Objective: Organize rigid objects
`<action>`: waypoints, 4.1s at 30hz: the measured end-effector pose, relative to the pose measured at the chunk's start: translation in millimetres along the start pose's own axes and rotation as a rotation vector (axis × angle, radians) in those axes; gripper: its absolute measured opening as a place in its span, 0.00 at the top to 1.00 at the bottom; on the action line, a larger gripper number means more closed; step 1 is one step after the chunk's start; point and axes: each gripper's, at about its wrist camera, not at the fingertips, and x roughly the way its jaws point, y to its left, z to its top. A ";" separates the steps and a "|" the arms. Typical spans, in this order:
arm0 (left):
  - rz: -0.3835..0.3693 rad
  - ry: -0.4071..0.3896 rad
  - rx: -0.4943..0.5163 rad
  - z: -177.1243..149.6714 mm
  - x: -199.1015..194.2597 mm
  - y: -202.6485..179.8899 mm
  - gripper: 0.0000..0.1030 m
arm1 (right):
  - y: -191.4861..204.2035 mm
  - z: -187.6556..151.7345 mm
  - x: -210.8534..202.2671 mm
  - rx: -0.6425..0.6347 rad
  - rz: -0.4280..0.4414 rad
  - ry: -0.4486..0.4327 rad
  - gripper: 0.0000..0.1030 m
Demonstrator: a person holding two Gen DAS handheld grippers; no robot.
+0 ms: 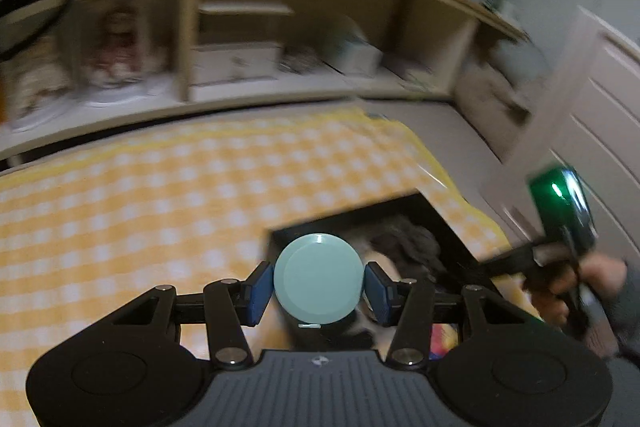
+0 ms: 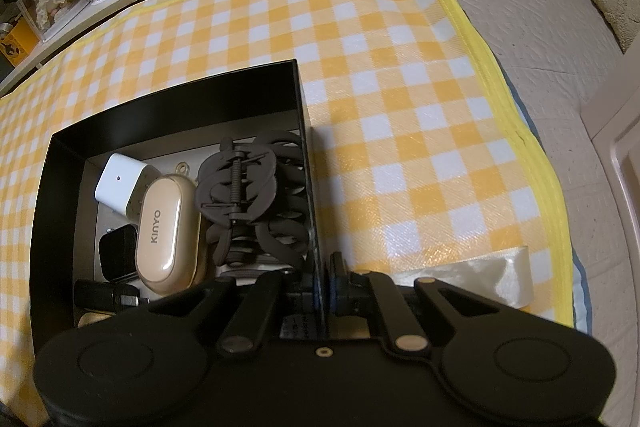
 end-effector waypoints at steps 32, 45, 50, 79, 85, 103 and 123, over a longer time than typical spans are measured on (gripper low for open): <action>-0.154 0.187 0.189 -29.1 77.9 -92.0 0.16 | 0.1 -0.2 -0.2 0.000 -0.001 0.001 0.95; -0.147 0.186 0.179 -22.3 69.3 -92.0 0.16 | 0.0 -0.2 -0.5 0.000 0.000 0.000 0.95; -0.116 0.158 0.167 -12.2 55.8 -86.9 0.09 | -0.1 -0.1 -0.6 0.000 0.000 0.000 0.95; 0.075 0.030 -0.060 -8.3 -25.1 -15.0 0.00 | 14.7 -0.6 -97.1 0.059 -0.017 -0.253 0.27; 0.100 -0.028 -0.059 -13.3 -43.5 -14.2 0.00 | 29.7 -25.9 -138.1 0.058 -0.022 -0.326 0.14; 0.169 -0.035 -0.063 -47.7 -80.4 -9.1 0.00 | 75.6 -107.1 -191.3 -0.054 -0.129 -0.438 0.00; 0.221 -0.009 -0.047 -66.5 -86.3 -9.6 0.00 | 77.1 -131.2 -186.3 0.000 -0.151 -0.411 0.00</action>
